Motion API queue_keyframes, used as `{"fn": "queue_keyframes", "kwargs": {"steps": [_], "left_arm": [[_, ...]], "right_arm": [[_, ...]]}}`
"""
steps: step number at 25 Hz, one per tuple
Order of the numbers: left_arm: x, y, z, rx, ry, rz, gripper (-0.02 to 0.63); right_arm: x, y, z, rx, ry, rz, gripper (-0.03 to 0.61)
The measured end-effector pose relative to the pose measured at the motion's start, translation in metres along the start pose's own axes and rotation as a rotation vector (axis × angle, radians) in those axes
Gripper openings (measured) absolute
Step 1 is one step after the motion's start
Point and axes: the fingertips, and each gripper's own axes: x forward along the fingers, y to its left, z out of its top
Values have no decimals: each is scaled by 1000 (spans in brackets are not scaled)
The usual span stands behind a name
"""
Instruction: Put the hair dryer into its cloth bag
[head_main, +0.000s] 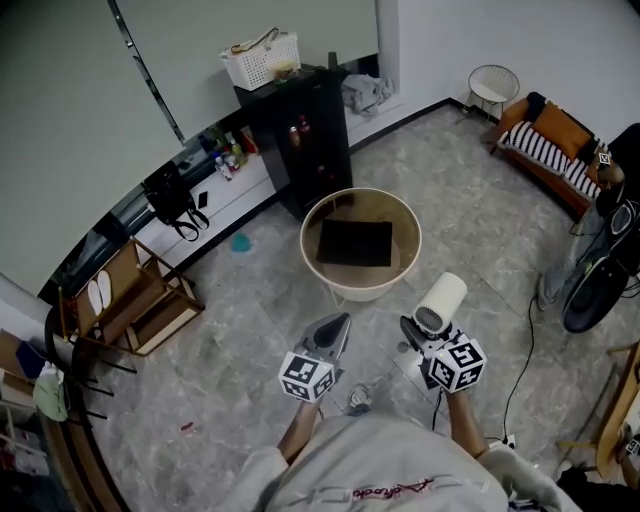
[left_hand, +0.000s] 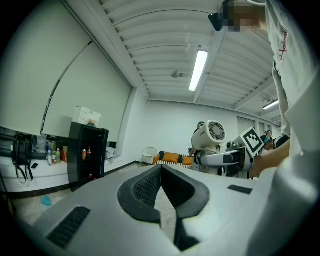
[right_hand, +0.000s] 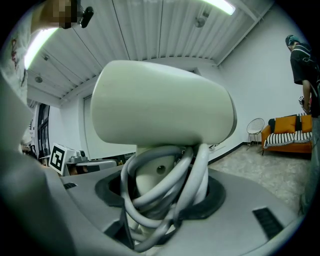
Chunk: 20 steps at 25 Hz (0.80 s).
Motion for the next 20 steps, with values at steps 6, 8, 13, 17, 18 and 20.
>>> {"fn": "queue_keyframes", "kwargs": {"steps": [6,8,13,17,18,20], "left_arm": [[29,41,7,16,5,-40,31],[36,51,9,17,8,-54,31],[54,66,6,15,20,-88,31],[64,67,0,8,33,-114,31],[66,68,-1,7,38,-119,31],[68,69,-2,6,44,-130,31]], "right_arm": [[42,-15,8,14,-19,-37,284],[53,-19,9,19,-21,-50,284],[68,-26,10,18,-25,-77,282],[71,-34,6,36,-24,-100,282],[71,-35,4,39,-22,-106,282],[72,-38,3,45,-21,-118,282]]}}
